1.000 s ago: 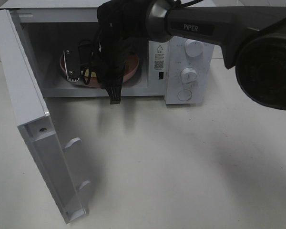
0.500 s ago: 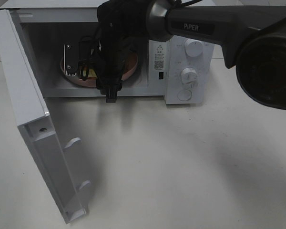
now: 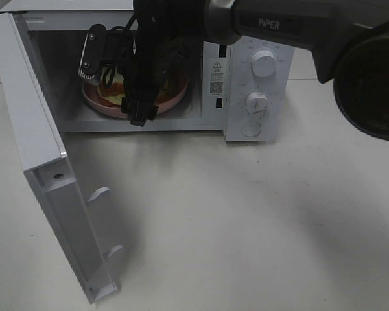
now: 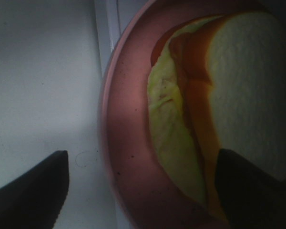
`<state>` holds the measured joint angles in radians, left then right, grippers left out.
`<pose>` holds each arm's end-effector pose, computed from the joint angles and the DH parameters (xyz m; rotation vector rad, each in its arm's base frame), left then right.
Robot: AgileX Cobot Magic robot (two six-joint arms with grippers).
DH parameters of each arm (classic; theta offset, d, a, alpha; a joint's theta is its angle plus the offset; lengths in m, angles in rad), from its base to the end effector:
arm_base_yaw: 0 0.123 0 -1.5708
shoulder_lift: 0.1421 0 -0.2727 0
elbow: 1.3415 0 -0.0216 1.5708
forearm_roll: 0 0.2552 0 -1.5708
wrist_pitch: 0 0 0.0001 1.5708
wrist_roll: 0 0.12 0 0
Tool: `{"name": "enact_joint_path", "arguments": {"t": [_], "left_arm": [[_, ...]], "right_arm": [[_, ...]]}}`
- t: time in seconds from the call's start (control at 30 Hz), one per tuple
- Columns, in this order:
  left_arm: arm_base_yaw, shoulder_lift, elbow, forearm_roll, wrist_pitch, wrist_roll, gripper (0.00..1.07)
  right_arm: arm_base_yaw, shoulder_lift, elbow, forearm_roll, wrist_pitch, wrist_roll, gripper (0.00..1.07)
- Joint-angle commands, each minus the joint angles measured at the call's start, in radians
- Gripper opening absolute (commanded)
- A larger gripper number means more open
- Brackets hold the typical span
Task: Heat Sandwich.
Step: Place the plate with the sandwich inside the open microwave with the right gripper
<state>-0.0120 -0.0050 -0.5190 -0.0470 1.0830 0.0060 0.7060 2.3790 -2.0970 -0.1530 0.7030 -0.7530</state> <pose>0.0332 -0.0054 0.2699 0.0219 2.0421 -0.0599 0.4272 0.3487 0.1603 -1.7182 1.7697 -0.1928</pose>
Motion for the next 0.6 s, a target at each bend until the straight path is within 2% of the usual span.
{"name": "enact_joint_path", "arguments": {"t": [0.03, 0.07, 0.2, 0.37, 0.5, 0.6], "left_arm": [[0.001, -0.016, 0.003, -0.002, -0.013, 0.001, 1.0], [0.001, -0.016, 0.003, -0.002, -0.013, 0.001, 1.0], [0.001, -0.016, 0.003, -0.002, -0.013, 0.001, 1.0], [0.001, -0.016, 0.003, -0.002, -0.013, 0.001, 1.0], [0.001, -0.016, 0.003, -0.003, -0.013, 0.001, 1.0], [0.001, -0.016, 0.003, -0.003, -0.013, 0.001, 1.0]], "right_arm": [[-0.006, -0.041, 0.045, -0.006, -0.044, 0.018, 0.81], [-0.006, -0.041, 0.045, -0.006, -0.044, 0.018, 0.81], [-0.006, -0.105, 0.18, -0.008, -0.106, 0.018, 0.8], [-0.006, -0.136, 0.238, -0.008, -0.133, 0.02, 0.79], [-0.006, -0.194, 0.337, -0.008, -0.182, 0.037, 0.76], [-0.006, -0.215, 0.373, -0.008, -0.19, 0.037, 0.76]]}}
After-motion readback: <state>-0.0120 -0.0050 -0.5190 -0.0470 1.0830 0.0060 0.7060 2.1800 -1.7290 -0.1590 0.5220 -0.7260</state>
